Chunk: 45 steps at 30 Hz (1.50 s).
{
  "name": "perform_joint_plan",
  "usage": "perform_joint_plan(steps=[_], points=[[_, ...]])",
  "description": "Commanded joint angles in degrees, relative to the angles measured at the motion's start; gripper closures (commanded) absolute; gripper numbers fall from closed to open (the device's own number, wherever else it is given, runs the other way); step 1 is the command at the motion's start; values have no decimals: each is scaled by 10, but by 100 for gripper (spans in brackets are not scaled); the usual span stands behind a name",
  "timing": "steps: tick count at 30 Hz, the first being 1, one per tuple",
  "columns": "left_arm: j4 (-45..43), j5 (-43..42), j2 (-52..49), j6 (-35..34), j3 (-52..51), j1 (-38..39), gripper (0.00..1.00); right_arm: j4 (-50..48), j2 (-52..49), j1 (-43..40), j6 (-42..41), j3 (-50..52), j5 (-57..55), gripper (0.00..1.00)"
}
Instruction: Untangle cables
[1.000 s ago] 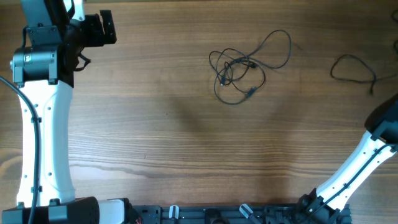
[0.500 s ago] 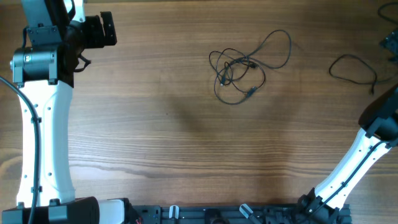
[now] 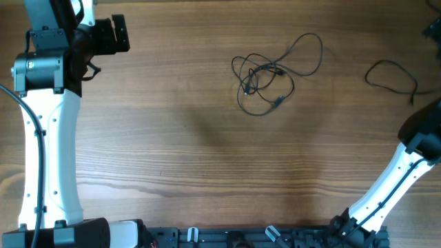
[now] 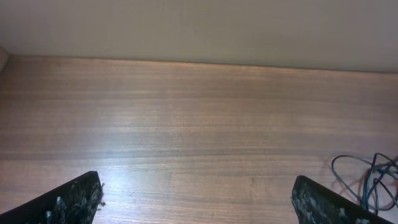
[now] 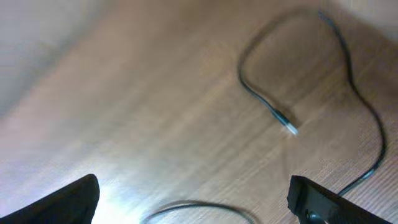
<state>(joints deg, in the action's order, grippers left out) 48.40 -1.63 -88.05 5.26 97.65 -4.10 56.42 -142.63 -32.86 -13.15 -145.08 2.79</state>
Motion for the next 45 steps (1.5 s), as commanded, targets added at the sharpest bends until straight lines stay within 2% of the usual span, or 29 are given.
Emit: perform_joint_plan(steps=[1, 9, 15, 17, 21, 27, 35, 40, 45], points=[[4, -7, 12, 5, -1, -2, 0, 16, 101, 17, 9, -36, 45, 0], [-10, -10, 12, 5, -1, -2, 0, 99, 188, 75, -10, -36, 78, 1], [-11, -10, 12, 5, -1, -2, 0, 177, 195, 143, -2, -36, 82, 0], [-11, -13, 12, 5, -1, -2, 0, 193, 195, 175, 29, -36, 101, 0], [-10, -51, 12, 5, -1, -2, 0, 227, 195, 233, 51, -36, 101, 1], [-11, -65, 12, 5, -1, -2, 0, 295, 195, 296, 37, -35, 45, 1], [-12, -68, 11, 5, -2, -2, 0, 356, 195, 315, 25, -35, 28, 1], [-11, -92, 11, 5, -2, -2, 0, 357, 194, 315, 34, -20, 33, 0], [-10, -93, 11, 5, -2, -2, 0, 340, 193, 315, 40, 43, 37, 1]])
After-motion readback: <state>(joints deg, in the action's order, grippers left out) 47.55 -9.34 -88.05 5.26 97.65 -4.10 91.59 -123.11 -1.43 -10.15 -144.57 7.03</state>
